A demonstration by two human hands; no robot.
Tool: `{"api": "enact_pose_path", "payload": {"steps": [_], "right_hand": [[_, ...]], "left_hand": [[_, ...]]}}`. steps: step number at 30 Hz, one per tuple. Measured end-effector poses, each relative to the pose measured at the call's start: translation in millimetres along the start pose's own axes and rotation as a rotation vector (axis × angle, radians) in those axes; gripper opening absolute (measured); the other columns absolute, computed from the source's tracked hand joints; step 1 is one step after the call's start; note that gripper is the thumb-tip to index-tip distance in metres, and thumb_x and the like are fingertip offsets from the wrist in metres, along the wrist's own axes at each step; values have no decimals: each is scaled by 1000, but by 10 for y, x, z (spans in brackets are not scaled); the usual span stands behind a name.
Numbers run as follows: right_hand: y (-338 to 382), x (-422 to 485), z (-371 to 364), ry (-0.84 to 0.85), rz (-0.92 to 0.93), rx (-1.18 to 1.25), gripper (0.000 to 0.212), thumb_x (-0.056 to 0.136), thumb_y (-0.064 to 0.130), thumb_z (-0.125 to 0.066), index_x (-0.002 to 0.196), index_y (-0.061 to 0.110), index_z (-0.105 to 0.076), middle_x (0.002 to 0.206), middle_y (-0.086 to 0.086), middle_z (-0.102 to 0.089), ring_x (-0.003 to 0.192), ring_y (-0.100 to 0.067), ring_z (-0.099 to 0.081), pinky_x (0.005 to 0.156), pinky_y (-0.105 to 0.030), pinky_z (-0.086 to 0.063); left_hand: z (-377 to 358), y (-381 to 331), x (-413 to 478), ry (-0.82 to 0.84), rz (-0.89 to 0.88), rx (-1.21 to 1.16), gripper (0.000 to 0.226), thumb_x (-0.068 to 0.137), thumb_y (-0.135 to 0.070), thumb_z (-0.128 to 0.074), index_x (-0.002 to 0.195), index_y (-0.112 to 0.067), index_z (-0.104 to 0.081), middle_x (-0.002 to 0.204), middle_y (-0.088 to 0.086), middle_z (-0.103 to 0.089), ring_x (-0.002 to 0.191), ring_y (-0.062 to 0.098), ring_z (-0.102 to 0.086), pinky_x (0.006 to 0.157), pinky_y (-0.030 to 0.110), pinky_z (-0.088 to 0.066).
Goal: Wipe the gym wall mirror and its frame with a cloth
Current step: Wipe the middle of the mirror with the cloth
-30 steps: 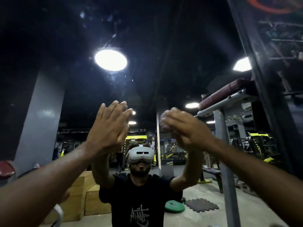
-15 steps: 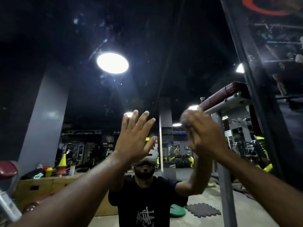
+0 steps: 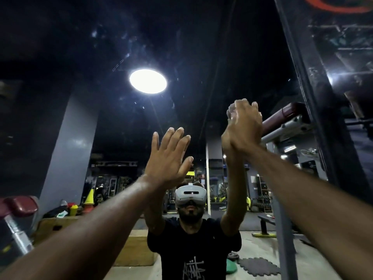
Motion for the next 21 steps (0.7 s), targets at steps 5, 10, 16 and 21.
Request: {"api": "enact_pose_path", "payload": {"steps": [5,10,16,21], "right_hand": [[674,-792,-282,226,551,1,41,105,31,-44,146,30,-48,153,5,-46,144,-24,-39,114,-42,-34],[-45,-631,-81,299,495,10,46,93,15,-57,136,34,-54,148,7,-50,142,-23,-40,117,-54,-35],[-67,-1225,196,22,56,11,47,96,9,-54,138,29,-48,144,3,-48,136,-20,-42,115,-39,-37],[0,-1402,-3,371,423,31,62,98,20,-59,156,29,-38,163,5,-35,154,-17,-19,122,-44,-22]], "left_hand": [[15,2,-21,-15,17,-10,64,99,-53,-33,155,-21,-34,167,6,-24,156,27,-12,122,65,-8],[7,-9,-20,30,28,-30,64,100,-51,-32,156,-20,-30,168,7,-19,157,28,-8,122,66,-8],[-36,-213,-149,45,-36,-21,65,98,-44,-27,158,-19,-28,169,8,-19,157,34,-10,121,65,-6],[-24,-301,-119,8,-65,-49,65,97,-49,-31,157,-24,-33,168,9,-20,156,31,-12,122,62,-3]]}}
Point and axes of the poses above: each hand's wrist, its own x-axis towards the middle knuckle, its own z-axis out of the back of the hand, y = z × x, the point moved 10 cm from there along x, towards the middle knuckle
